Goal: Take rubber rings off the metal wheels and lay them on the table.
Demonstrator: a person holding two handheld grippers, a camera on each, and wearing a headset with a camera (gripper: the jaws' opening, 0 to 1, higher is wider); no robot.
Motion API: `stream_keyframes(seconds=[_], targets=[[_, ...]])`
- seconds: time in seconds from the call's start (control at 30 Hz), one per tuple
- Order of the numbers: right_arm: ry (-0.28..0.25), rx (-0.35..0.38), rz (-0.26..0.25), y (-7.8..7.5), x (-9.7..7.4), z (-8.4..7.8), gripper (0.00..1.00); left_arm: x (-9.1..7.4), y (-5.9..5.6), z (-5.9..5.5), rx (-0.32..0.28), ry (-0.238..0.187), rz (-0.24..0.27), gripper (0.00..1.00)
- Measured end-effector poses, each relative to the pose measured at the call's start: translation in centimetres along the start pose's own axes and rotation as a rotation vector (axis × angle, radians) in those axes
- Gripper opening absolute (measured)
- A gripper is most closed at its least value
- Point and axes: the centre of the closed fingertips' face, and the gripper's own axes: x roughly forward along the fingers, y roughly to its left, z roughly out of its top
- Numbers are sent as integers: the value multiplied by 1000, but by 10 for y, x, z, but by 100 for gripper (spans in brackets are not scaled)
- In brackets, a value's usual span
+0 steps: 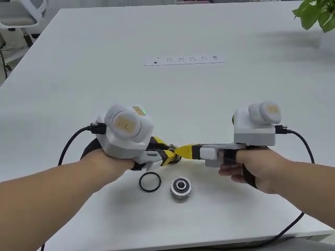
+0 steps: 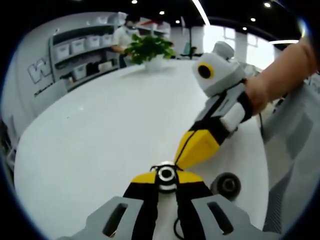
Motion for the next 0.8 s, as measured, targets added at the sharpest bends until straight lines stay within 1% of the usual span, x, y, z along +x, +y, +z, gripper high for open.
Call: stream_keyframes(seconds=[0.07,0.1,0.2,0.3,0.33,0.37,0.4,0.43,0.57,0.7,0.8], targets=[[4,13,29,5,0,-1,0,0,0,0,0,0,-1,12],[5,18,35,5,0,-1,0,0,0,0,0,0,-1,12],[2,19,32,4,-1,0,0,0,0,0,0,-1,-2,12],[2,4,-3,0,1,0,0,0,0,0,-5,-5,-2,13],[2,-6,-33,-5,1,0,0,0,0,0,-7,-6,-2,13],[3,-3,-53,-9,1,0,0,0,0,0,-6,-7,-2,13],[2,-3,-55,-9,1,0,0,0,0,0,-5,-6,-3,13],[2,-11,-71,-12,1,0,0,0,0,0,-4,-5,-3,13],[3,-16,-86,-16,0,1,0,0,-1,0,4,-1,-10,14],[8,-20,-86,-16,0,1,0,-1,-2,-1,11,7,-16,14],[9,-21,-86,-16,0,2,0,-3,-3,-1,15,7,-25,17]])
